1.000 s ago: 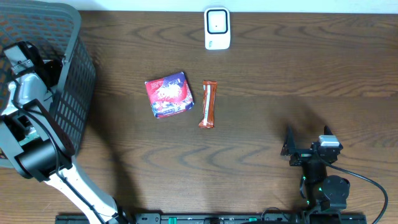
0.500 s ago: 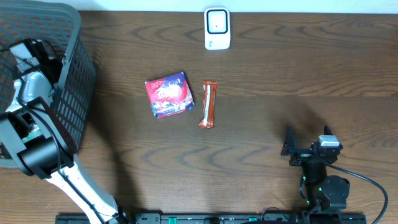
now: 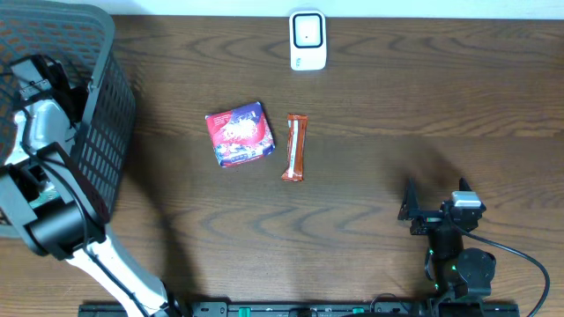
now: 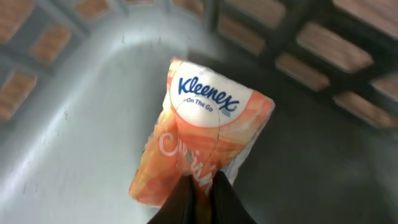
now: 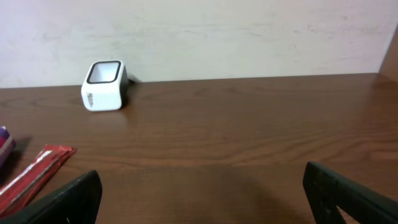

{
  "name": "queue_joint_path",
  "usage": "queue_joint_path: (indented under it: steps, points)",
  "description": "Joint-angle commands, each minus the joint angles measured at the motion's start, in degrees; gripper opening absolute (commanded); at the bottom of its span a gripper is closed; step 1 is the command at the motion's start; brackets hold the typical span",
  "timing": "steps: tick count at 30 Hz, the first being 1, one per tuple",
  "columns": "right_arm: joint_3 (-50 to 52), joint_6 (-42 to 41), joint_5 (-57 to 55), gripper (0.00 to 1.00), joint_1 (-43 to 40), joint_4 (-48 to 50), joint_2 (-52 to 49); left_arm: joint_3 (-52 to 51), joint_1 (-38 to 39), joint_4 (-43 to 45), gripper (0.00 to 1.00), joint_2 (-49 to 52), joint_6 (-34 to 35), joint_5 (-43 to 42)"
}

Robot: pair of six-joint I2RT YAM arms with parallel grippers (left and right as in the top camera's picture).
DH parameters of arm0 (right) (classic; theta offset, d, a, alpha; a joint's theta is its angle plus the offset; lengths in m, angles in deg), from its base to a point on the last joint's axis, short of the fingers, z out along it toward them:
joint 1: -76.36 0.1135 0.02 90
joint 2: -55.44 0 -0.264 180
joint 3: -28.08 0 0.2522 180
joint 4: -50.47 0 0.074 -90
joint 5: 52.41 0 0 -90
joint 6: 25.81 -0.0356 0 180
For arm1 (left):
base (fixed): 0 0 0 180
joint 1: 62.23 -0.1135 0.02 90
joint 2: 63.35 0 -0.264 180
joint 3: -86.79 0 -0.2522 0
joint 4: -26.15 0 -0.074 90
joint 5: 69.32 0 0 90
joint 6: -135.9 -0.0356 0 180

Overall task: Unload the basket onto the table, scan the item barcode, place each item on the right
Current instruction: 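Reach into the basket and grasp the orange Kleenex tissue pack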

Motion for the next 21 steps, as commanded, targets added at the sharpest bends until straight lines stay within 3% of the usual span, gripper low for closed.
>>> queue_joint_path:
  steps: [1,12,17,21]
  points:
    - [0.2,0.5,-0.3,0.99,-0.5,-0.1,0.1,-0.2,0.1,-1.5,0.07,-9.0,4.9,-0.3]
    - [0.2,0.5,-0.3,0.99,-0.4,-0.2,0.1,-0.3,0.2,-5.5,0.07,-34.3,14.6,-2.6]
    - [0.2,0.5,-0.3,0.99,-0.4,-0.2,0.1,-0.3,1.3,-6.4,0.08,-44.7,23.3,-20.3]
    - [0.2,0.5,-0.3,0.99,-0.5,-0.2,0.1,-0.3,7.1,-8.1,0.07,-50.0,29.0,-30.2]
